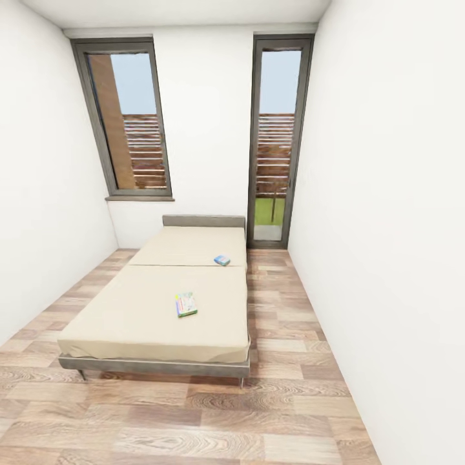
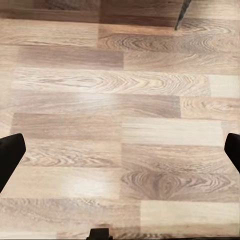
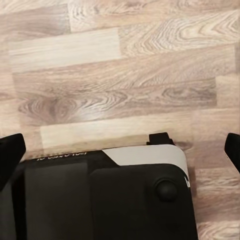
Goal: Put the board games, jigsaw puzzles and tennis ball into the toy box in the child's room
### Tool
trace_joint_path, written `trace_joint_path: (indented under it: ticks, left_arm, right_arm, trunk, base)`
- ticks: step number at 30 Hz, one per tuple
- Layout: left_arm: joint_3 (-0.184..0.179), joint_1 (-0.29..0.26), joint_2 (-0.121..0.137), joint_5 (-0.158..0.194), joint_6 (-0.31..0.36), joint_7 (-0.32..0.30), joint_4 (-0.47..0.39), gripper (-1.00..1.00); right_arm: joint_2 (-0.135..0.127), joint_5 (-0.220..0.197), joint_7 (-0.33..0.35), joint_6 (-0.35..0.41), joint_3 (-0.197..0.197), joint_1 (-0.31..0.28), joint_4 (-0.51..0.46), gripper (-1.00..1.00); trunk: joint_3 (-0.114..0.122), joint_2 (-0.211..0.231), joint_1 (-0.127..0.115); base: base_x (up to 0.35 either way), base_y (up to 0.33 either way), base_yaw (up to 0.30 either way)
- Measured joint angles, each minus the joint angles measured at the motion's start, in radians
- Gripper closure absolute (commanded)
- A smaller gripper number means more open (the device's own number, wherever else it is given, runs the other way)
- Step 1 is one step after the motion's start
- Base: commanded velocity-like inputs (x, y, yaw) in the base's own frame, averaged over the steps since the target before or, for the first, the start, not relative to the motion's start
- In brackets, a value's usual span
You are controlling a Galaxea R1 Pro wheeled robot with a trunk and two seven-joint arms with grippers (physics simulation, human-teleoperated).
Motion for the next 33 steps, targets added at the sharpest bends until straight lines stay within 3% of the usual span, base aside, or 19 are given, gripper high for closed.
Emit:
trace_joint_path:
  ticks: [13,23,33]
  left_arm:
    - [0.004,0.000,0.000,0.002,-0.006,0.011,0.112,-1.00]
    - [0.004,0.000,0.002,0.002,0.018,0.064,0.193,-1.00]
    - [0.006,0.000,0.003,0.001,0.014,0.083,0.219,-1.00]
  right_arm:
    - [-0.001,-0.008,-0.007,0.002,-0.002,-0.001,0.008,-1.00]
    - [-0.024,-0.015,-0.150,0.000,-0.006,-0.001,0.061,-1.00]
    - [-0.028,-0.003,-0.192,-0.041,-0.001,0.000,0.069,-1.00]
  trunk:
    - [0.000,0.000,0.000]
    - [0.000,0.000,0.000]
    - [0.000,0.000,0.000]
  base:
    - [0.215,0.000,0.000]
    - [0.089,0.000,0.000]
    - [0.183,0.077,0.000]
